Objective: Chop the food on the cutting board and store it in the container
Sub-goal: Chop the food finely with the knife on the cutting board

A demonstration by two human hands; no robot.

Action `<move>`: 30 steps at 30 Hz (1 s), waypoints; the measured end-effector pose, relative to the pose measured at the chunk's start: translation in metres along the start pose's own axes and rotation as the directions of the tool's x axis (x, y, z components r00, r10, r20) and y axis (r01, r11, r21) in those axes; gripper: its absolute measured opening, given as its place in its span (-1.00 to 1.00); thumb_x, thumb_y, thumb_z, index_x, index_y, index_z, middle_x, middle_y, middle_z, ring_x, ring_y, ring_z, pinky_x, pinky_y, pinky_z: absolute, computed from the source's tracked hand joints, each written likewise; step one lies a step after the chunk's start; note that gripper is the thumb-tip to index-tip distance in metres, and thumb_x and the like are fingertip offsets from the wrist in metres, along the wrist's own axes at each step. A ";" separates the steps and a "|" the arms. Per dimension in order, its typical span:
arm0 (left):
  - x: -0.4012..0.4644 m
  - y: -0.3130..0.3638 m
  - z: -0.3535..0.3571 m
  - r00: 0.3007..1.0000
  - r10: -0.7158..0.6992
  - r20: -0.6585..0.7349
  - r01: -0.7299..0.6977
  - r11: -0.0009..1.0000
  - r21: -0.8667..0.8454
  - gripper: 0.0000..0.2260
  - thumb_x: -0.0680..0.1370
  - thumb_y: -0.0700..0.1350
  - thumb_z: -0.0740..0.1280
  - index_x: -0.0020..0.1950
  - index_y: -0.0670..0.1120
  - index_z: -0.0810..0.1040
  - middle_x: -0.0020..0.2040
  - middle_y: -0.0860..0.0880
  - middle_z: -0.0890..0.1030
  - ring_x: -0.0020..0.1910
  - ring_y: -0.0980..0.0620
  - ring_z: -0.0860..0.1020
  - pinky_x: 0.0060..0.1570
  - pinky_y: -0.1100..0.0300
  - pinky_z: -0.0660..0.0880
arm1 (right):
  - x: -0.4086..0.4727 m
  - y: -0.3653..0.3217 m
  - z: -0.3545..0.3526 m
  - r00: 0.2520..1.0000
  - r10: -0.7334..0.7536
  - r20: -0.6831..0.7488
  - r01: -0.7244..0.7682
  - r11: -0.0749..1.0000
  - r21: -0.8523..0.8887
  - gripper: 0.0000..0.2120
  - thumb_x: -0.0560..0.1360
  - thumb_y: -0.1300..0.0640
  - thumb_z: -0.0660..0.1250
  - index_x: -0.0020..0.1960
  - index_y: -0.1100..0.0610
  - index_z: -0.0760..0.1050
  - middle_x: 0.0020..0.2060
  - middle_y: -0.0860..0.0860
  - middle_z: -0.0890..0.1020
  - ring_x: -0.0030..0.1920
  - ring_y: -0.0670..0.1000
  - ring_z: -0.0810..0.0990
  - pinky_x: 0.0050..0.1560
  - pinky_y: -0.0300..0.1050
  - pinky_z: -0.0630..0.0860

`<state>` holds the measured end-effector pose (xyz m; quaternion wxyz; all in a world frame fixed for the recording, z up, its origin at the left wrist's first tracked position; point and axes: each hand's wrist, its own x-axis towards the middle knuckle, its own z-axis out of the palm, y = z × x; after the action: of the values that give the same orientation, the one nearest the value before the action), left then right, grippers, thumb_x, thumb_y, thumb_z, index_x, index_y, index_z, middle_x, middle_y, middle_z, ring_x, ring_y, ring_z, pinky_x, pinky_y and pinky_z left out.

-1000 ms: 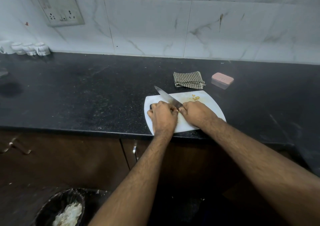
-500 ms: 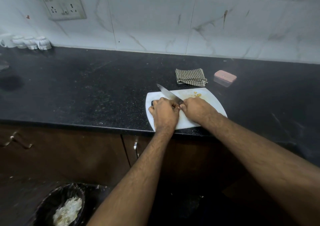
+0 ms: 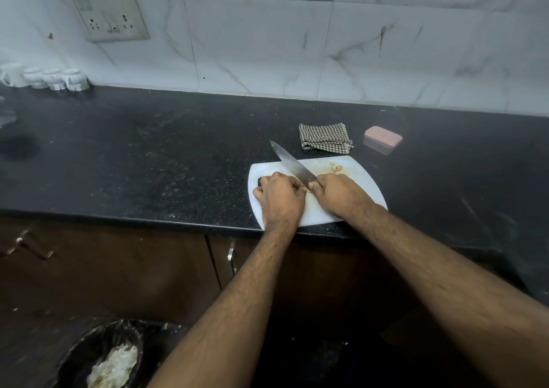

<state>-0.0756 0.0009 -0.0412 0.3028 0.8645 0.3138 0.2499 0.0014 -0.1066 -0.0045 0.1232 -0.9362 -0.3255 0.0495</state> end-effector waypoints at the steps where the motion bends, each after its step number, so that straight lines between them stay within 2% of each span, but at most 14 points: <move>1: 0.000 0.000 0.000 1.000 0.002 -0.003 -0.002 1.000 0.003 -0.94 0.56 -0.02 0.44 -0.08 0.07 0.72 0.05 0.10 0.63 0.17 0.03 0.41 0.20 0.04 0.21 | 0.000 0.000 0.000 1.000 -0.007 0.002 0.007 1.000 -0.008 -0.71 0.68 -0.06 0.12 -0.09 0.07 0.46 -0.26 -0.02 0.52 -0.17 0.03 0.51 -0.16 -0.09 0.39; 6: -0.001 0.001 -0.001 1.000 0.013 -0.019 -0.013 1.000 0.003 -0.93 0.56 -0.03 0.43 -0.11 0.06 0.69 0.05 0.08 0.61 0.16 0.02 0.41 0.23 0.03 0.23 | 0.004 0.000 0.002 0.999 -0.038 0.023 0.040 0.997 -0.063 -0.74 0.68 -0.07 0.12 -0.06 0.03 0.47 -0.18 0.02 0.58 -0.12 0.06 0.55 -0.13 -0.06 0.45; 12: 0.000 0.000 0.001 1.000 0.016 -0.017 -0.016 1.000 0.001 -0.94 0.56 -0.01 0.45 -0.08 0.06 0.71 0.05 0.07 0.62 0.16 0.02 0.40 0.23 0.02 0.24 | 0.008 -0.005 0.002 0.998 -0.047 0.039 0.052 0.989 -0.136 -0.78 0.68 -0.05 0.14 -0.09 0.00 0.40 -0.20 0.00 0.50 -0.14 0.04 0.48 -0.12 -0.05 0.42; 17: -0.001 -0.001 0.000 1.000 0.022 -0.015 -0.022 1.000 0.003 -0.94 0.57 -0.02 0.44 -0.06 0.06 0.71 0.07 0.07 0.61 0.17 0.03 0.40 0.21 0.05 0.22 | 0.010 -0.008 0.000 0.997 -0.048 0.058 0.056 0.988 -0.142 -0.77 0.67 -0.06 0.16 -0.11 0.01 0.40 -0.21 0.00 0.49 -0.12 0.06 0.50 -0.09 -0.04 0.46; 22: -0.002 -0.001 -0.002 0.999 0.036 -0.005 -0.036 0.999 -0.014 -0.95 0.57 -0.02 0.43 -0.05 0.07 0.69 0.07 0.07 0.61 0.18 0.04 0.38 0.24 0.05 0.23 | 0.002 -0.003 -0.001 0.999 -0.037 0.019 0.038 0.998 -0.045 -0.73 0.68 -0.05 0.13 -0.09 0.06 0.44 -0.21 0.00 0.54 -0.13 0.05 0.52 -0.11 -0.05 0.44; 26: -0.001 0.000 -0.002 0.999 0.051 0.014 -0.052 0.999 0.017 -0.92 0.59 -0.03 0.40 0.05 0.05 0.67 0.12 0.07 0.61 0.23 0.01 0.40 0.29 0.02 0.25 | -0.005 0.005 0.004 0.998 0.039 -0.040 -0.035 0.995 0.097 -0.66 0.68 -0.11 0.11 -0.12 0.07 0.46 -0.28 -0.04 0.53 -0.18 0.04 0.52 -0.18 -0.07 0.37; 30: -0.003 0.001 -0.003 0.996 0.073 0.044 -0.075 0.996 0.054 -0.82 0.60 -0.05 0.37 0.20 0.03 0.61 0.19 0.06 0.59 0.27 0.00 0.38 0.31 0.01 0.22 | -0.006 0.007 0.005 0.997 0.051 -0.052 -0.044 0.992 0.122 -0.65 0.68 -0.14 0.11 -0.08 0.06 0.49 -0.29 -0.04 0.54 -0.18 0.05 0.54 -0.19 -0.07 0.40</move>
<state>-0.0789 -0.0006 -0.0390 0.2758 0.8886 0.2821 0.2341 0.0002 -0.1145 -0.0107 0.1873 -0.9355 -0.2962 0.0461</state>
